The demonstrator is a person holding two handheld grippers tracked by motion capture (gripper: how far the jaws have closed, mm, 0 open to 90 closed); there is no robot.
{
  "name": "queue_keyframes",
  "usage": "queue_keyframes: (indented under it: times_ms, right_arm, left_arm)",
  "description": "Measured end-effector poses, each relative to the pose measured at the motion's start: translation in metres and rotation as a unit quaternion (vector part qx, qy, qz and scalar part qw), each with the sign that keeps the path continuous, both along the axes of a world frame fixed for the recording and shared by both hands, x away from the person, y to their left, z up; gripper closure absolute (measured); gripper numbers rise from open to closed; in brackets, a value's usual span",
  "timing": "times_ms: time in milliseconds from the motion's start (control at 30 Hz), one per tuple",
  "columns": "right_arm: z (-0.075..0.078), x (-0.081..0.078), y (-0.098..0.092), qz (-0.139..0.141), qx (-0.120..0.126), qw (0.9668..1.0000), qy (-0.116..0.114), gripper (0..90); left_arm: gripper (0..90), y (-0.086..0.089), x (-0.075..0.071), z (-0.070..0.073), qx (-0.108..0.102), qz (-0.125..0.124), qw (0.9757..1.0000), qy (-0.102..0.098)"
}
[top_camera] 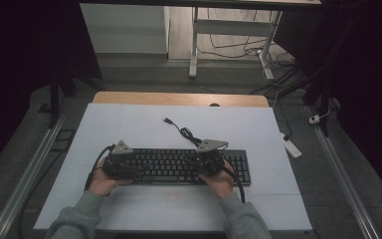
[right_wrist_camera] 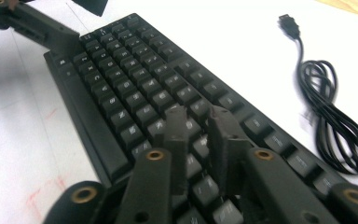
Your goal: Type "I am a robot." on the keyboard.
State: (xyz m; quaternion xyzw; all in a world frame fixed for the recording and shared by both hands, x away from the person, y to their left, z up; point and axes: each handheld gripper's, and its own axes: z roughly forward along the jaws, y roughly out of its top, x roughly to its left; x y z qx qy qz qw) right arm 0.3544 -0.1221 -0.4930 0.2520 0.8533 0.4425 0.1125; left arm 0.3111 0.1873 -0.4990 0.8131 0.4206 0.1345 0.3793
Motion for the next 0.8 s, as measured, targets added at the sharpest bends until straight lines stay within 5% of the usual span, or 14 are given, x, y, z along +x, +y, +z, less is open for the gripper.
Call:
queue_keyframes:
  times_ms: [500,800]
  right_arm:
    - [-0.003,-0.021,-0.052,-0.029,0.002,0.9995,-0.012,60.7]
    - [-0.004,-0.024,-0.057,-0.031,0.001,0.9993,-0.021,58.0]
  left_arm:
    - [28.7,0.0,0.002,0.0,0.001,0.013,0.9999,-0.004]
    - [29.9,0.0,0.001,0.001,-0.001,0.014,0.9999,-0.01]
